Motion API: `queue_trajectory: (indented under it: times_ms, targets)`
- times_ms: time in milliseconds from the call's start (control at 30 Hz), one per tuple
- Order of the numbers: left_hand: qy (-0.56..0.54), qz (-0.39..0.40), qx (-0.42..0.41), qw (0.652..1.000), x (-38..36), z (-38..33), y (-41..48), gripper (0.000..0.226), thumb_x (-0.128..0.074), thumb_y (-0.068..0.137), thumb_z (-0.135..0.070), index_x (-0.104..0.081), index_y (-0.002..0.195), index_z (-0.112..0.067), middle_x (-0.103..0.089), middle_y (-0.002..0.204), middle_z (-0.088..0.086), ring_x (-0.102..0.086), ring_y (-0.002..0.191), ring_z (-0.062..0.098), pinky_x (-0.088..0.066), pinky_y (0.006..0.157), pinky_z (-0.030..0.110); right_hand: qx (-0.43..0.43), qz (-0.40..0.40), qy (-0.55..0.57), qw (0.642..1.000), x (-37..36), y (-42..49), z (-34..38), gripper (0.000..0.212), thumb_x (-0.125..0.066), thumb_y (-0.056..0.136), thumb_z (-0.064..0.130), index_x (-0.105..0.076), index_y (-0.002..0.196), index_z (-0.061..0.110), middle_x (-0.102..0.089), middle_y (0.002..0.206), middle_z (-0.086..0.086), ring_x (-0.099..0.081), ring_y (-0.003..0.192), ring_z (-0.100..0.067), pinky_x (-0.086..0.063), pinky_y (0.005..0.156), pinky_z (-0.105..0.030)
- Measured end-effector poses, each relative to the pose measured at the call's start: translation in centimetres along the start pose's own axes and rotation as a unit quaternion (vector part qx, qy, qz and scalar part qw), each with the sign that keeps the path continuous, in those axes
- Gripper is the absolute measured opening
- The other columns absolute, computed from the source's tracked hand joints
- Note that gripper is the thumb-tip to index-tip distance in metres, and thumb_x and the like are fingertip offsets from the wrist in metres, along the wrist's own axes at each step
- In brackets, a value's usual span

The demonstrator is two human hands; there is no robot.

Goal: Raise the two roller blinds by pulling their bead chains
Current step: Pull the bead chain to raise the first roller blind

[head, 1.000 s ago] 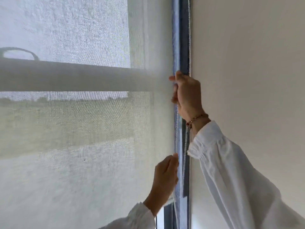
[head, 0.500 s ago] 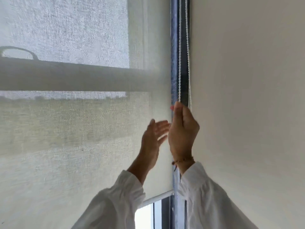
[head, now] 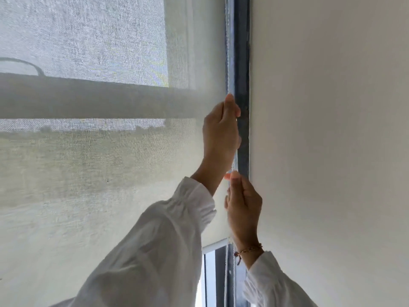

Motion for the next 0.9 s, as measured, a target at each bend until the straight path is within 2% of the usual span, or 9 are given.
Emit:
queue_trajectory:
  times_ms: [67,133,233,367,500,633,700,800,900]
  targets:
    - [-0.018,-0.012,-0.011,1.000,0.8,0.0,-0.1,0.043,-0.040,0.095,-0.033,-0.047,0.053,-0.023,-0.035,0.036,-0.009,-0.030,0.031,0.006,-0.024,0.040,0.018,-0.070,0.017,0.086,0.994,0.1,0.4,-0.3,0.035,-0.044,0.087,0.044,-0.065,0.072,0.020,-0.044,0.045,0.013,-0.037,0.044,-0.004,-0.032,0.048,-0.024]
    - [-0.063,-0.005,0.009,0.998,1.4,0.3,-0.8,0.043,-0.040,0.095,-0.032,-0.046,0.053,-0.022,-0.030,0.037,-0.010,-0.026,0.030,0.005,-0.022,0.036,0.015,-0.103,0.002,0.098,0.990,0.6,1.4,0.0,0.039,-0.036,0.082,0.047,-0.064,0.072,0.021,-0.059,0.055,0.010,-0.052,0.052,-0.008,-0.041,0.055,-0.022]
    - [-0.044,0.009,0.012,0.999,1.9,1.7,-3.1,0.043,-0.040,0.095,-0.030,-0.046,0.053,-0.024,-0.033,0.036,-0.010,-0.027,0.033,0.005,-0.023,0.040,0.021,-0.155,0.014,0.134,0.979,0.4,3.9,0.7,0.044,-0.031,0.089,0.047,-0.063,0.090,0.016,-0.069,0.088,-0.003,-0.064,0.081,-0.015,-0.046,0.068,-0.025]
    - [-0.053,0.034,0.070,0.996,2.4,5.2,-7.3,0.044,-0.040,0.095,-0.027,-0.046,0.052,-0.027,-0.035,0.037,-0.011,-0.029,0.032,0.003,-0.026,0.036,0.018,-0.179,0.059,0.221,0.957,-0.9,7.5,3.7,0.032,-0.036,0.097,0.036,-0.057,0.102,0.012,-0.067,0.096,-0.007,-0.067,0.084,-0.014,-0.050,0.068,-0.027]
    - [-0.115,0.054,0.150,0.981,2.6,8.0,-10.3,0.045,-0.041,0.094,-0.027,-0.039,0.049,-0.026,-0.028,0.041,-0.012,-0.020,0.034,0.003,-0.019,0.032,0.013,-0.180,0.111,0.256,0.943,-3.1,9.6,7.6,0.026,-0.042,0.096,0.030,-0.056,0.098,0.008,-0.069,0.083,-0.008,-0.068,0.068,-0.017,-0.055,0.059,-0.029]
    - [-0.102,0.078,0.151,0.980,2.5,8.5,-10.9,0.043,-0.040,0.094,-0.026,-0.039,0.051,-0.024,-0.028,0.042,-0.011,-0.019,0.035,0.002,-0.018,0.033,0.014,-0.156,0.123,0.151,0.968,-4.8,10.0,9.9,0.032,-0.044,0.096,0.030,-0.061,0.077,0.011,-0.045,0.045,0.006,-0.032,0.037,-0.005,-0.023,0.037,-0.018]
    - [-0.109,0.100,0.154,0.977,2.3,8.3,-10.8,0.041,-0.038,0.094,-0.026,-0.040,0.053,-0.022,-0.029,0.041,-0.012,-0.019,0.034,0.002,-0.017,0.033,0.015,-0.121,0.098,0.123,0.980,-4.9,9.9,10.6,0.036,-0.045,0.095,0.028,-0.059,0.066,0.014,-0.033,0.037,0.012,-0.023,0.033,-0.005,-0.018,0.035,-0.016]
    - [-0.119,0.126,0.181,0.968,2.3,8.7,-10.7,0.039,-0.036,0.089,-0.042,-0.049,0.063,-0.017,-0.031,0.042,-0.011,-0.024,0.037,0.003,-0.021,0.037,0.015,-0.043,0.041,0.096,0.994,-3.8,10.1,11.2,0.040,-0.048,0.094,0.028,-0.055,0.055,0.019,-0.031,0.034,0.012,-0.025,0.034,-0.007,-0.022,0.039,-0.019]
    - [-0.117,0.125,0.186,0.967,3.1,9.3,-9.9,0.052,-0.030,0.084,-0.058,-0.061,0.084,-0.016,-0.054,0.058,-0.007,-0.050,0.057,0.009,-0.042,0.057,0.023,0.030,0.005,0.057,0.998,-2.6,10.2,11.5,0.041,-0.050,0.091,0.032,-0.056,0.051,0.025,-0.037,0.033,0.012,-0.032,0.038,-0.008,-0.028,0.050,-0.026]
Point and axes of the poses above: each hand's wrist, its own y-axis towards the middle knuckle, its own x-axis out of the back of the hand, z = x × y, the point moved 6 cm from there along y, towards the middle knuckle
